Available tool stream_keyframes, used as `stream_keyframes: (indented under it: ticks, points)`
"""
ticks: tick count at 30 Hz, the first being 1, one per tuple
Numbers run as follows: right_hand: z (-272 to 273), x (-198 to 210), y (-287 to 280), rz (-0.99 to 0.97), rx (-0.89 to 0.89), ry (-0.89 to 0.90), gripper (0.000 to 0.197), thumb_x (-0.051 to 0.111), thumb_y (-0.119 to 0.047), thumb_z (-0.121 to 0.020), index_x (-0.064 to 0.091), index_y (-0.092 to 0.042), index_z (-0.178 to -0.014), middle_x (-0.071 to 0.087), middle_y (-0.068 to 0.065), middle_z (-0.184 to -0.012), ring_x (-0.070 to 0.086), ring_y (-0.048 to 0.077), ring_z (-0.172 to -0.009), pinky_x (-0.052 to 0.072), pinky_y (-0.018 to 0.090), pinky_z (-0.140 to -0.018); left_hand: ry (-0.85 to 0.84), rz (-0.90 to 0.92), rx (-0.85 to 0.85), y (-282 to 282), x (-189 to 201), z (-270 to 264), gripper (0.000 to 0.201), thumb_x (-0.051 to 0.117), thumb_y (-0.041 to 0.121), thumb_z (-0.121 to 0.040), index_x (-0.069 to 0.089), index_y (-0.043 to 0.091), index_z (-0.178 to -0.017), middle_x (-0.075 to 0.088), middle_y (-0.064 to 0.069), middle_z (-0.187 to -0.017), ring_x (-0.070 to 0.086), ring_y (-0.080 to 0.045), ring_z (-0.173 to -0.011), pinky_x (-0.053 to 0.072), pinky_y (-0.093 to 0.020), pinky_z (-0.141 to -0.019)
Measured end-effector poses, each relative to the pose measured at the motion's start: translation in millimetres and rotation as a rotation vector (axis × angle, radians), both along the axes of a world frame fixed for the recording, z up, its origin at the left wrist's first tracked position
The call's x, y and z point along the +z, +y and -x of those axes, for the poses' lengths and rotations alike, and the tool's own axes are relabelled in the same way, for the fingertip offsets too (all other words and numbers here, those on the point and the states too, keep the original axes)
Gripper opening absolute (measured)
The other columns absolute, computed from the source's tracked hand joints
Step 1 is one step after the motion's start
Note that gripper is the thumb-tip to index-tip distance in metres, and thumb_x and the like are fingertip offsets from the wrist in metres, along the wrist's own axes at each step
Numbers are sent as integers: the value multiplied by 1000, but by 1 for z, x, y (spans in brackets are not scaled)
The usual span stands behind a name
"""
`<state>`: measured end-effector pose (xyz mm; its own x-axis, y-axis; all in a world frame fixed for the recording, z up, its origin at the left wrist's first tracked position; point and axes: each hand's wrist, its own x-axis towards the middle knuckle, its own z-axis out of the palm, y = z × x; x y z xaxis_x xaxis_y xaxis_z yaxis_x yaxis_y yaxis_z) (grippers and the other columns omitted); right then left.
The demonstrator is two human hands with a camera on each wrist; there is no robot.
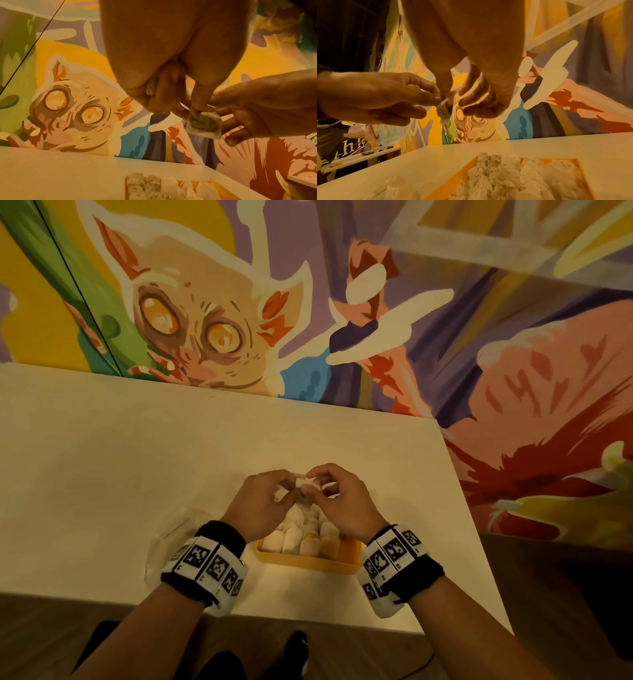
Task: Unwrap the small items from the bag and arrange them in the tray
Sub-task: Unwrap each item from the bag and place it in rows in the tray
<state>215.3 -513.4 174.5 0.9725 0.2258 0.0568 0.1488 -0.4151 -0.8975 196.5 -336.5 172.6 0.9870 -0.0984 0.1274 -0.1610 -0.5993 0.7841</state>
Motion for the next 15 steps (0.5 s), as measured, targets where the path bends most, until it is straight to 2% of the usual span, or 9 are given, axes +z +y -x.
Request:
stream_keyframes:
  ticks: [3, 6, 9, 11, 13, 15]
  points:
    - [-2, 0, -1, 7, 13, -24, 4, 73, -24, -85, 70, -25, -88, 70, -9, -83, 65, 6, -77, 54, 21, -72, 66, 131, -3, -1, -3, 2, 4, 65, 27, -91, 68, 26, -94, 69, 17, -91, 60, 4, -94, 49, -22, -78]
    - [-6, -2, -3, -37, -52, -18, 9, 73, -21, -85, 68, -27, -82, 70, -8, -80, 65, 8, -74, 54, 24, -73, 160, 222, -68, -2, -6, 3, 9, 64, 28, -92, 72, 30, -96, 72, 16, -93, 63, 4, -96, 45, -16, -80]
    - [-7, -7, -5, -70, -19, 22, 6, 74, -21, -84, 69, -24, -87, 70, -1, -86, 67, 14, -79, 56, 29, -76, 172, 182, -79, -1, -8, 1, 9, 65, 28, -91, 73, 24, -89, 72, 10, -88, 64, -1, -90, 47, -21, -83]
    - [-7, -11, -6, -67, 50, 77, 15, 77, -25, -81, 71, -20, -94, 71, 3, -91, 68, 18, -84, 57, 31, -78, 167, 135, -67, -2, -8, 1, 10, 66, 33, -90, 72, 25, -87, 70, 11, -87, 63, -1, -88, 47, -19, -80]
    - [-11, -13, -8, 6, 55, 95, 21, 79, -28, -78, 73, -17, -94, 71, 2, -91, 68, 18, -85, 57, 32, -80, 178, 92, -53, -2, -10, 1, 7, 67, 34, -89, 70, 28, -89, 69, 12, -89, 62, -2, -90, 47, -20, -80]
    - [-17, -14, -14, 102, 31, 85, 16, 80, -28, -78, 73, -19, -89, 71, -2, -88, 67, 15, -82, 55, 29, -79, 205, 93, -14, -1, -14, 2, 4, 68, 31, -88, 69, 30, -92, 69, 12, -90, 62, -1, -93, 45, -19, -80]
